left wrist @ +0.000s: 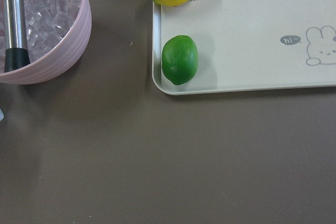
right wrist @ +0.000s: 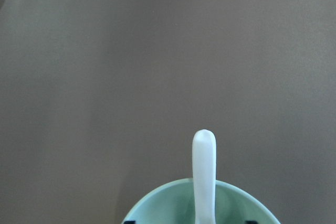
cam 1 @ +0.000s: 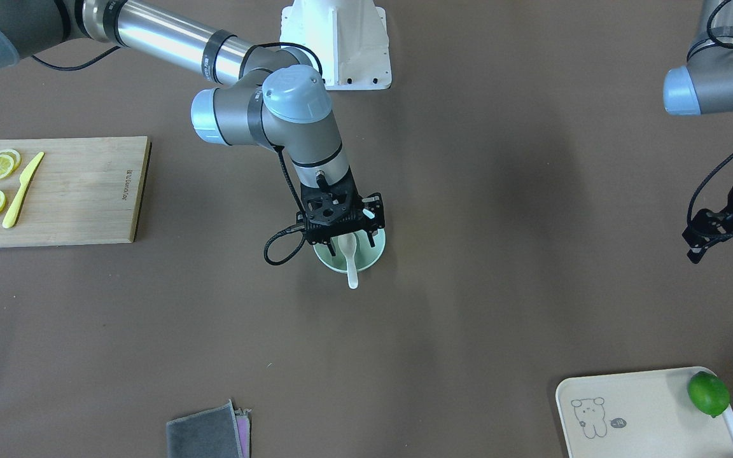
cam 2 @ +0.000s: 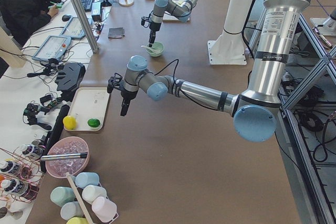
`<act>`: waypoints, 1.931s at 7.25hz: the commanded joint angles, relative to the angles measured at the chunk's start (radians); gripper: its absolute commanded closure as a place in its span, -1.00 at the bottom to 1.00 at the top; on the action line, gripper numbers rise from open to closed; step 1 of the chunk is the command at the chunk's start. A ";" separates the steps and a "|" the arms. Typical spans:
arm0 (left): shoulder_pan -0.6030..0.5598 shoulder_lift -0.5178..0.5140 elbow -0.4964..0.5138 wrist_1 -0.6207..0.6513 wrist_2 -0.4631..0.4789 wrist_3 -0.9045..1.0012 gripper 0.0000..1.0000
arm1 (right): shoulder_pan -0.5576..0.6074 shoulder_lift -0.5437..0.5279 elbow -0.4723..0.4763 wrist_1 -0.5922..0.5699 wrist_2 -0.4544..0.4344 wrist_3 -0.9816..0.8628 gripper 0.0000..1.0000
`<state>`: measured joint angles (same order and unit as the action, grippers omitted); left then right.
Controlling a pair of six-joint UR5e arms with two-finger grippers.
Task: Place spoon in bowl
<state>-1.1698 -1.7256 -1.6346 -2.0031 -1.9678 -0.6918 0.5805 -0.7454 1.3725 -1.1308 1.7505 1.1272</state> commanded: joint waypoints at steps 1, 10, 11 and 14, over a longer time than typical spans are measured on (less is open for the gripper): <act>-0.014 0.000 0.001 0.001 -0.003 0.000 -0.96 | 0.067 -0.241 0.246 0.043 -0.005 -0.039 -1.00; -0.497 0.100 -0.011 0.344 -0.304 0.624 -0.96 | 0.859 -0.780 0.372 -0.461 0.538 -1.042 -1.00; -0.504 0.109 -0.022 0.359 -0.365 0.623 -0.96 | 0.904 -0.802 0.349 -0.531 0.540 -1.073 -1.00; -0.493 0.112 0.004 0.350 -0.371 0.615 -0.96 | 0.956 -0.907 0.362 -0.550 0.569 -1.074 -1.00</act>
<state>-1.6654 -1.6143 -1.6527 -1.6494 -2.3350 -0.0768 1.5162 -1.6190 1.7294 -1.6729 2.3038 0.0564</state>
